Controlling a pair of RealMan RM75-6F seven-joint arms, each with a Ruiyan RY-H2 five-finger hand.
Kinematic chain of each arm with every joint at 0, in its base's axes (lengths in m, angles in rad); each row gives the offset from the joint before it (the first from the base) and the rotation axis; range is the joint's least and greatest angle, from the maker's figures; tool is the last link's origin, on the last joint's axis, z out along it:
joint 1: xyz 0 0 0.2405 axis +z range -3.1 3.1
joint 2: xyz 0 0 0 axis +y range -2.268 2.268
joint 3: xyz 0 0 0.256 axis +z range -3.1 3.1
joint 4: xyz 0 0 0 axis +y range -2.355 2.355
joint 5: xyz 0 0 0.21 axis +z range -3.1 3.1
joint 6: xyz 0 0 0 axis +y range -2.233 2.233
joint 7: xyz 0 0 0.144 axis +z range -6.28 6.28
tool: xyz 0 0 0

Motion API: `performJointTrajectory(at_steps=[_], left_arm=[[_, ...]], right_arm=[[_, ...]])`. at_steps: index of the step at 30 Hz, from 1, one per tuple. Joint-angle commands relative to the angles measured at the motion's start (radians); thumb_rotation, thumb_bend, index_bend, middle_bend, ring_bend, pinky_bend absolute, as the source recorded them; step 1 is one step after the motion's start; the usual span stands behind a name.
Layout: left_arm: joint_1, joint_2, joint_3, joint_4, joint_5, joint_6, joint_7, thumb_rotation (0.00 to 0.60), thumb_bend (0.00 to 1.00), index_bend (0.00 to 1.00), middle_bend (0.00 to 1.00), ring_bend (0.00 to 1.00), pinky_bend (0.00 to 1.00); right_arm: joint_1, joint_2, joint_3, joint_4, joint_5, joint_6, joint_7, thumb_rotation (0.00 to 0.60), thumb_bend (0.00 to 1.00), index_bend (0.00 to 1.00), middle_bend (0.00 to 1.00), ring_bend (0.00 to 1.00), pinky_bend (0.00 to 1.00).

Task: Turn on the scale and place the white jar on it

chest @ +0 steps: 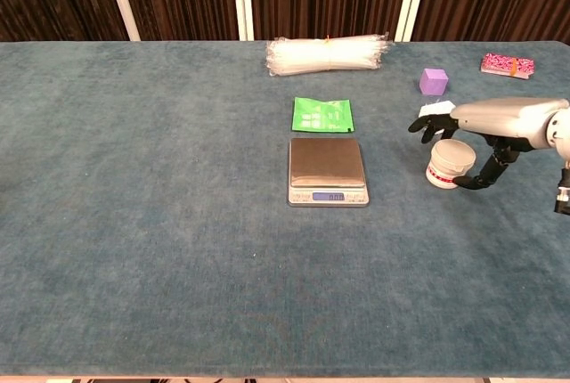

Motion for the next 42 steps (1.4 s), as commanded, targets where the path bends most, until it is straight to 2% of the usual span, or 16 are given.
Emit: performJointTrajectory(at_steps=[1, 8, 16, 22, 33, 42], left_arm=[[0.0, 0.0, 0.001, 0.0, 0.001, 0.0, 0.0, 0.6, 0.12, 0.0, 0.0, 0.0, 0.0], [0.0, 0.0, 0.0, 0.001, -0.001, -0.001, 0.0, 0.6, 0.12, 0.0, 0.0, 0.0, 0.0], [0.0, 0.002, 0.002, -0.003, 0.004, 0.0, -0.004, 0.6, 0.12, 0.0, 0.0, 0.0, 0.0], [0.002, 0.005, 0.002, -0.004, 0.004, 0.001, -0.01, 0.6, 0.12, 0.0, 0.0, 0.0, 0.0], [0.003, 0.008, 0.001, -0.005, 0.004, -0.001, -0.019, 0.6, 0.12, 0.0, 0.0, 0.0, 0.0], [0.006, 0.015, -0.004, 0.0, -0.003, -0.003, -0.04, 0.6, 0.12, 0.0, 0.0, 0.0, 0.0]], right_arm=[[-0.007, -0.013, 0.001, 0.017, -0.009, 0.015, -0.004, 0.6, 0.47, 0.11, 0.28, 0.25, 0.0], [-0.011, -0.025, 0.002, 0.038, -0.015, 0.026, -0.014, 0.6, 0.47, 0.2, 0.36, 0.26, 0.0], [-0.021, -0.04, 0.009, 0.051, -0.035, 0.063, -0.031, 0.6, 0.47, 0.39, 0.48, 0.33, 0.01], [-0.022, -0.03, 0.015, 0.037, -0.049, 0.074, -0.037, 0.6, 0.47, 0.4, 0.5, 0.33, 0.01], [0.028, 0.01, 0.059, -0.061, -0.052, 0.065, -0.11, 0.6, 0.47, 0.4, 0.5, 0.33, 0.01], [0.113, -0.053, 0.098, -0.088, 0.024, 0.022, -0.218, 0.6, 0.47, 0.4, 0.5, 0.34, 0.01]])
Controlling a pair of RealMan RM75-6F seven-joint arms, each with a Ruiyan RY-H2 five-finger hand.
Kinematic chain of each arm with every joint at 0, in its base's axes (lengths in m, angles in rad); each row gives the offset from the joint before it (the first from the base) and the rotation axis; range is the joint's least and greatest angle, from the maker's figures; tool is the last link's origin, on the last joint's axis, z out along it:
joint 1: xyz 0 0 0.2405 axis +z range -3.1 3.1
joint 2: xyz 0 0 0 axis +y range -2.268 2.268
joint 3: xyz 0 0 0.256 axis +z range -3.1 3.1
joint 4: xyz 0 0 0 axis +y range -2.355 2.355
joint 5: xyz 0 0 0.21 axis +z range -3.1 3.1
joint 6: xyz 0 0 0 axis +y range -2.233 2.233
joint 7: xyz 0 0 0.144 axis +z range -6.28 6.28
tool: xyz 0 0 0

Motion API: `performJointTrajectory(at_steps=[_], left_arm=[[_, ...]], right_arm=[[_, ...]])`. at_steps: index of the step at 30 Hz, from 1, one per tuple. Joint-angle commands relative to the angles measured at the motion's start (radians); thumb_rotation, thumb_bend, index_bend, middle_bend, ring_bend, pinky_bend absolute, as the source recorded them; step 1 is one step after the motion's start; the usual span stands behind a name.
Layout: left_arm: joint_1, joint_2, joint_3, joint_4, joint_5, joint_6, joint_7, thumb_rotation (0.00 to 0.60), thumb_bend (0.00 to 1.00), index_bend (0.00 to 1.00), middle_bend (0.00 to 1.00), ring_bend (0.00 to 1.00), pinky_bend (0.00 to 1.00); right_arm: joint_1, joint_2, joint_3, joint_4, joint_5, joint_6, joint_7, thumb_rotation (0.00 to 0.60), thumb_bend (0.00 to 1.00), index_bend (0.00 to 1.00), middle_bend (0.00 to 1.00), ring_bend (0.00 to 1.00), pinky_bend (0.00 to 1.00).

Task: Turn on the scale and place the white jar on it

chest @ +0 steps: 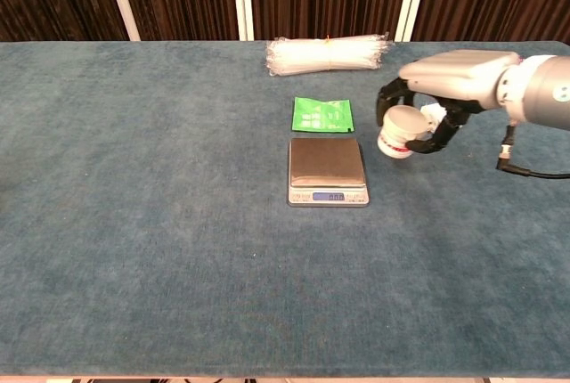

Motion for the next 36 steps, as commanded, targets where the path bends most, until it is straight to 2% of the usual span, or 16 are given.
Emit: performJointTrajectory(at_steps=[1, 9, 17, 19, 22, 28, 31, 36], left_arm=[[0.0, 0.002, -0.001, 0.003, -0.002, -0.002, -0.004, 0.6, 0.12, 0.0, 0.0, 0.0, 0.0], [-0.002, 0.006, -0.002, 0.008, -0.006, -0.014, -0.02, 0.6, 0.12, 0.0, 0.0, 0.0, 0.0], [-0.004, 0.011, -0.003, 0.014, -0.01, -0.026, -0.036, 0.6, 0.12, 0.0, 0.0, 0.0, 0.0], [-0.004, 0.013, -0.004, 0.014, -0.013, -0.029, -0.044, 0.6, 0.12, 0.0, 0.0, 0.0, 0.0], [-0.004, 0.016, -0.004, 0.015, -0.013, -0.032, -0.05, 0.6, 0.12, 0.0, 0.0, 0.0, 0.0], [-0.003, 0.017, -0.004, 0.013, -0.012, -0.028, -0.05, 0.6, 0.12, 0.0, 0.0, 0.0, 0.0], [-0.003, 0.016, -0.005, 0.014, -0.014, -0.027, -0.047, 0.6, 0.12, 0.0, 0.0, 0.0, 0.0], [-0.004, 0.015, -0.005, 0.015, -0.015, -0.027, -0.044, 0.6, 0.12, 0.0, 0.0, 0.0, 0.0]], right_arm=[[0.04, -0.042, 0.019, 0.0, 0.042, -0.018, -0.045, 0.6, 0.47, 0.4, 0.5, 0.34, 0.01], [0.117, -0.139, 0.04, 0.03, 0.129, -0.026, -0.145, 0.6, 0.47, 0.4, 0.5, 0.34, 0.01], [0.153, -0.186, 0.045, 0.065, 0.189, -0.012, -0.196, 0.6, 0.47, 0.37, 0.49, 0.34, 0.01], [0.156, -0.187, 0.042, 0.063, 0.205, -0.008, -0.207, 0.6, 0.47, 0.3, 0.43, 0.31, 0.01], [0.163, -0.183, 0.033, 0.057, 0.241, -0.017, -0.226, 0.6, 0.47, 0.17, 0.28, 0.22, 0.0], [0.184, -0.169, 0.018, 0.032, 0.32, -0.03, -0.266, 0.6, 0.4, 0.04, 0.09, 0.14, 0.0], [0.191, -0.159, 0.015, 0.012, 0.342, -0.025, -0.275, 0.6, 0.38, 0.0, 0.02, 0.11, 0.0], [0.19, -0.133, 0.026, -0.016, 0.36, 0.018, -0.272, 0.6, 0.36, 0.0, 0.0, 0.07, 0.0]])
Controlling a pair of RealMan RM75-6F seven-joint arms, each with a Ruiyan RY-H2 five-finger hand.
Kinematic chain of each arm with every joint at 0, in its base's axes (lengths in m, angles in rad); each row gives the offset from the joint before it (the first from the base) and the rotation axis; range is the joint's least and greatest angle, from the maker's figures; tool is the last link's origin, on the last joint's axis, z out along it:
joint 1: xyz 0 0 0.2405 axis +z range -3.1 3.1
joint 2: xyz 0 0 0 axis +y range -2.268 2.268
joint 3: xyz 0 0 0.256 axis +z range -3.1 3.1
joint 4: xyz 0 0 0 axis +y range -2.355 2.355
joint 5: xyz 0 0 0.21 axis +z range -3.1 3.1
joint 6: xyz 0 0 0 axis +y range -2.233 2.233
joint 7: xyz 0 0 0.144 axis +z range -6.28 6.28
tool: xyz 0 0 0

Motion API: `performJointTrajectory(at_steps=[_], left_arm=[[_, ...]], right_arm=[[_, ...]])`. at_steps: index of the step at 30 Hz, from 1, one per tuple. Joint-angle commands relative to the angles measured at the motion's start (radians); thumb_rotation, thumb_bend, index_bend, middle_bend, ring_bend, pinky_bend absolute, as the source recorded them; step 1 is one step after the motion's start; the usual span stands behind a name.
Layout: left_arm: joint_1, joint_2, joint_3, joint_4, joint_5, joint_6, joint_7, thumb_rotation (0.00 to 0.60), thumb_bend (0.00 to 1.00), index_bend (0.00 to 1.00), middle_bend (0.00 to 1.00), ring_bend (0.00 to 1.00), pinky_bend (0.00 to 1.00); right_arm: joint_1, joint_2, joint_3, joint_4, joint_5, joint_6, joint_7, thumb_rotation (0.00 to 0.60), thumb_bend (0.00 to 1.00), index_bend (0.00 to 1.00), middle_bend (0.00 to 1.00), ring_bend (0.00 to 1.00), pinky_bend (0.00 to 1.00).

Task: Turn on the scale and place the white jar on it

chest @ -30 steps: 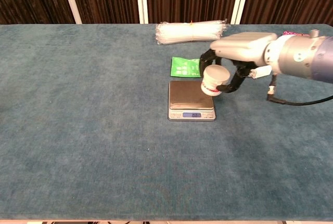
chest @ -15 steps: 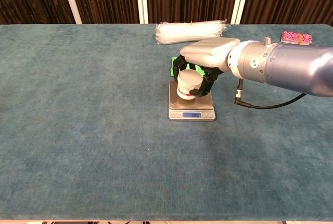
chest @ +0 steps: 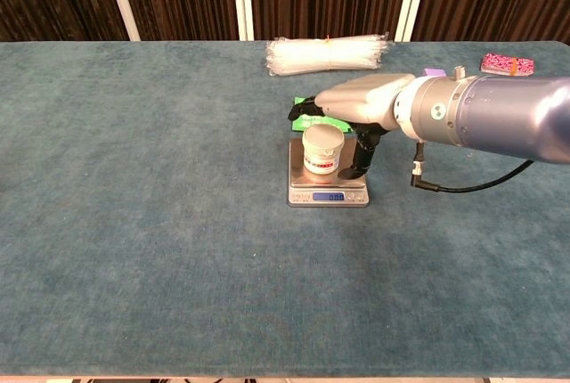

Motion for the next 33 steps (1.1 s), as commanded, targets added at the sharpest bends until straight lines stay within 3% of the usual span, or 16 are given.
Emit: performJointTrajectory(at_steps=[1, 9, 12, 17, 23, 33], left_arm=[[0.0, 0.0, 0.0, 0.001, -0.001, 0.0, 0.002, 0.6, 0.12, 0.0, 0.0, 0.0, 0.0], [0.001, -0.01, -0.004, -0.004, -0.011, 0.015, 0.035, 0.6, 0.12, 0.0, 0.0, 0.0, 0.0], [0.003, -0.011, -0.001, -0.014, -0.004, 0.022, 0.04, 0.6, 0.12, 0.0, 0.0, 0.0, 0.0], [0.004, -0.015, 0.003, -0.028, 0.001, 0.024, 0.046, 0.6, 0.12, 0.0, 0.0, 0.0, 0.0], [-0.003, -0.016, 0.011, -0.04, 0.003, 0.006, 0.061, 0.6, 0.12, 0.0, 0.0, 0.0, 0.0], [-0.008, -0.008, 0.005, -0.029, -0.021, -0.023, 0.029, 0.6, 0.12, 0.0, 0.0, 0.0, 0.0]], right_arm=[[-0.009, 0.028, 0.015, -0.027, -0.002, 0.041, 0.012, 0.6, 0.36, 0.0, 0.0, 0.07, 0.0], [-0.138, 0.258, 0.035, -0.23, -0.082, 0.224, 0.1, 0.6, 0.36, 0.0, 0.0, 0.07, 0.0], [-0.211, 0.35, 0.012, -0.305, -0.125, 0.298, 0.133, 0.6, 0.36, 0.0, 0.0, 0.07, 0.0], [-0.398, 0.476, -0.083, -0.381, -0.283, 0.495, 0.225, 0.6, 0.36, 0.0, 0.0, 0.07, 0.0], [-0.597, 0.484, -0.186, -0.302, -0.477, 0.71, 0.378, 0.6, 0.36, 0.0, 0.0, 0.07, 0.0], [-0.79, 0.423, -0.273, -0.17, -0.633, 0.909, 0.407, 0.6, 0.36, 0.0, 0.0, 0.07, 0.0]])
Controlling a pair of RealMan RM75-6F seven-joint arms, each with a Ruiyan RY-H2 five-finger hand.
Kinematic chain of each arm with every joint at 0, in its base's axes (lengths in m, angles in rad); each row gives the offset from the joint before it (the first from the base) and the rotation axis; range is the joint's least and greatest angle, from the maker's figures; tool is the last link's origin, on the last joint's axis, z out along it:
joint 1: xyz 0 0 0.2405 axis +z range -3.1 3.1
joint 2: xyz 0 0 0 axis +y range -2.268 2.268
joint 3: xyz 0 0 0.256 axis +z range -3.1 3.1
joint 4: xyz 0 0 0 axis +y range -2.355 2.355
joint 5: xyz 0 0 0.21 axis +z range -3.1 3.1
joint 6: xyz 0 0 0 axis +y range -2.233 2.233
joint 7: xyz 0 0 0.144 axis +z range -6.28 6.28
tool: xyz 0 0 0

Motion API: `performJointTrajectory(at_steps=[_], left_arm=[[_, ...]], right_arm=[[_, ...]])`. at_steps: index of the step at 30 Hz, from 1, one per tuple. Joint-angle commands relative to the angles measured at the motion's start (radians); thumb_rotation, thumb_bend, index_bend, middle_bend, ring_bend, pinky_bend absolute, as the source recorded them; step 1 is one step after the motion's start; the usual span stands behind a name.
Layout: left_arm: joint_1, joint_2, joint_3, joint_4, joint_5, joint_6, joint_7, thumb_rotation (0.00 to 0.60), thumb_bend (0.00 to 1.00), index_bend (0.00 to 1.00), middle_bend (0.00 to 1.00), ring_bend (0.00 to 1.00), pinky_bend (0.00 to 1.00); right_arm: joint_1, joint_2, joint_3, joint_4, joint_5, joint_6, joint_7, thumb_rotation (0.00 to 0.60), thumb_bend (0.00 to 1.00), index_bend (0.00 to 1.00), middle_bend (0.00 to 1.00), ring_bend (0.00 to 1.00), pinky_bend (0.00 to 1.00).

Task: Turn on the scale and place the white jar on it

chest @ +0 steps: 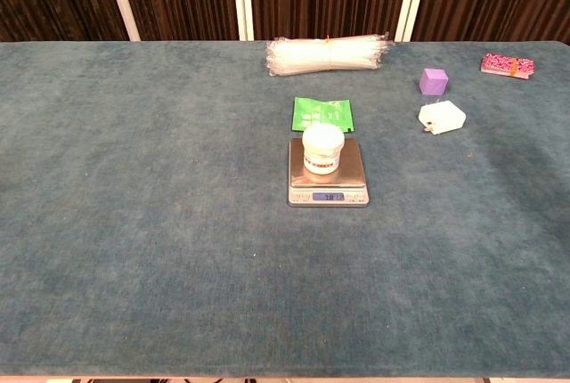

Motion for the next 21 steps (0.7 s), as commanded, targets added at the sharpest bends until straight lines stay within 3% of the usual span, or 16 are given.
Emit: performJointTrajectory(at_steps=[1, 9, 21], left_arm=[[-0.002, 0.003, 0.0, 0.004, -0.001, -0.007, -0.01, 0.6, 0.12, 0.0, 0.0, 0.0, 0.0], [-0.006, 0.003, -0.003, 0.028, -0.006, -0.022, -0.035, 0.6, 0.12, 0.0, 0.0, 0.0, 0.0], [-0.014, -0.012, -0.005, 0.056, -0.006, -0.026, -0.033, 0.6, 0.12, 0.0, 0.0, 0.0, 0.0]], right_arm=[[-0.049, -0.025, -0.028, 0.041, -0.042, 0.037, -0.001, 0.6, 0.36, 0.0, 0.0, 0.07, 0.0], [-0.09, -0.039, -0.051, 0.072, -0.079, 0.009, 0.032, 0.6, 0.36, 0.0, 0.0, 0.06, 0.0], [-0.112, -0.017, -0.024, 0.069, -0.119, -0.019, 0.069, 0.6, 0.36, 0.0, 0.0, 0.06, 0.0]])
